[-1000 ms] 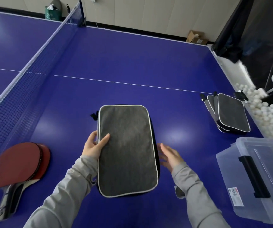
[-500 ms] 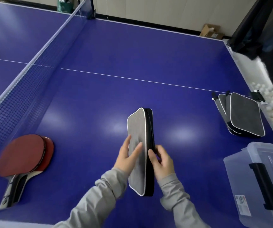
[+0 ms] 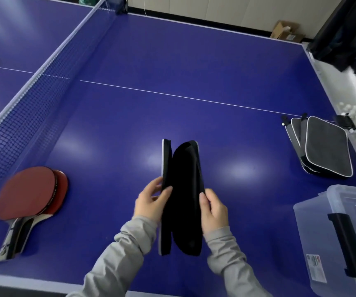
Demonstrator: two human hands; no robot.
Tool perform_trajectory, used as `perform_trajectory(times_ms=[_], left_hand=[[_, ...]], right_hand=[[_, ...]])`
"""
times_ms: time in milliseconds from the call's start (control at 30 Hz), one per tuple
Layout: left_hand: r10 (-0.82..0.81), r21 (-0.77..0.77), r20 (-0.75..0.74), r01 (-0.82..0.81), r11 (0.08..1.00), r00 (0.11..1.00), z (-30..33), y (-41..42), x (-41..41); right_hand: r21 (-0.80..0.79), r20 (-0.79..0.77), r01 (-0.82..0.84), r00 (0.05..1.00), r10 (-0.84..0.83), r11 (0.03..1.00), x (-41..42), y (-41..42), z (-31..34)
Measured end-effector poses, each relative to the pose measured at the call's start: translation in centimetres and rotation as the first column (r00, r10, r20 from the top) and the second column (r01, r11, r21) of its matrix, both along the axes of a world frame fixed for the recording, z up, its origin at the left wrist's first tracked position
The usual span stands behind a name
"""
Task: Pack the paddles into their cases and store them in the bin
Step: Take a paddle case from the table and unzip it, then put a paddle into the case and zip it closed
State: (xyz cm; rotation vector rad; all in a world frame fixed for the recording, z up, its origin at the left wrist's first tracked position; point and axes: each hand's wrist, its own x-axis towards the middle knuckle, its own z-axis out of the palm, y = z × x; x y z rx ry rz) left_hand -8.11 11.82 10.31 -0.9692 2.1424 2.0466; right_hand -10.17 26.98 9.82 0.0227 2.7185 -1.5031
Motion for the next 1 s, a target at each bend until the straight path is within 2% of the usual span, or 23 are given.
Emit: perform_trajectory(times_ms=[67, 167, 267, 367, 500, 567, 600, 667, 700, 767, 833, 900, 1000], left_hand=[[0.064, -0.134, 0.019, -0.061, 0.989, 0.998, -1.2, -3.0, 0.4], [0.124, -0.274, 0.172, -0.073, 0.959, 0.977, -4.2, -8.2, 1.5], [0.123, -0.283, 0.298, -0.035, 0.958, 0.947, -7.2, -11.0, 2.5], [0.075, -0.29, 0.346, 0.031, 0.957, 0.935, -9.8, -11.4, 2.7], [0.034, -0.354, 0.358, 0.102, 0.93, 0.933, -11.1, -10.5, 2.4], [-0.042, -0.482, 0.351, 0.219, 0.848, 0.935, -11.1, -9.7, 2.4], [-0.096, -0.575, 0.367, 0.307, 0.759, 0.925, -10.9, -9.0, 2.6], [-0.238, -0.697, 0.419, 0.479, 0.534, 0.876, -10.7, -7.2, 3.5], [-0.32, -0.701, 0.462, 0.561, 0.441, 0.827, -10.9, -6.0, 3.9], [-0.422, -0.637, 0.57, 0.704, 0.315, 0.705, -11.5, -3.8, 4.5], [-0.429, -0.555, 0.664, 0.788, 0.265, 0.612, -12.2, -3.1, 4.6], [-0.415, -0.517, 0.699, 0.813, 0.269, 0.582, -12.8, -3.6, 4.4], [-0.412, -0.5, 0.717, 0.827, 0.258, 0.562, -12.9, -4.9, 4.4]], right_hand=[[0.025, 0.037, 0.096, 0.995, -0.097, 0.995, -1.0, 2.6, -0.9], [0.096, 0.167, 0.12, 0.977, -0.135, 0.988, -2.3, 7.6, -3.0], [0.174, 0.339, 0.113, 0.926, -0.167, 0.978, -2.7, 11.1, -5.5], [0.249, 0.446, 0.091, 0.873, -0.197, 0.964, -2.3, 12.4, -8.0], [0.296, 0.461, 0.117, 0.852, -0.249, 0.948, -2.1, 12.4, -9.6], [0.349, 0.318, 0.142, 0.912, -0.259, 0.926, -1.8, 11.9, -9.5], [0.389, 0.191, 0.131, 0.957, -0.219, 0.912, -1.5, 11.5, -9.4], [0.498, -0.007, 0.015, 1.0, -0.014, 0.867, -0.8, 10.2, -9.6], [0.554, -0.037, -0.084, 0.991, 0.125, 0.828, -0.4, 9.2, -9.8], [0.633, 0.128, -0.34, 0.932, 0.339, 0.696, 0.2, 7.1, -10.4], [0.66, 0.347, -0.517, 0.853, 0.39, 0.545, 0.9, 6.2, -11.9], [0.662, 0.427, -0.56, 0.828, 0.364, 0.497, 1.2, 6.8, -13.3], [0.651, 0.46, -0.582, 0.813, 0.357, 0.488, 1.0, 8.0, -14.0]])
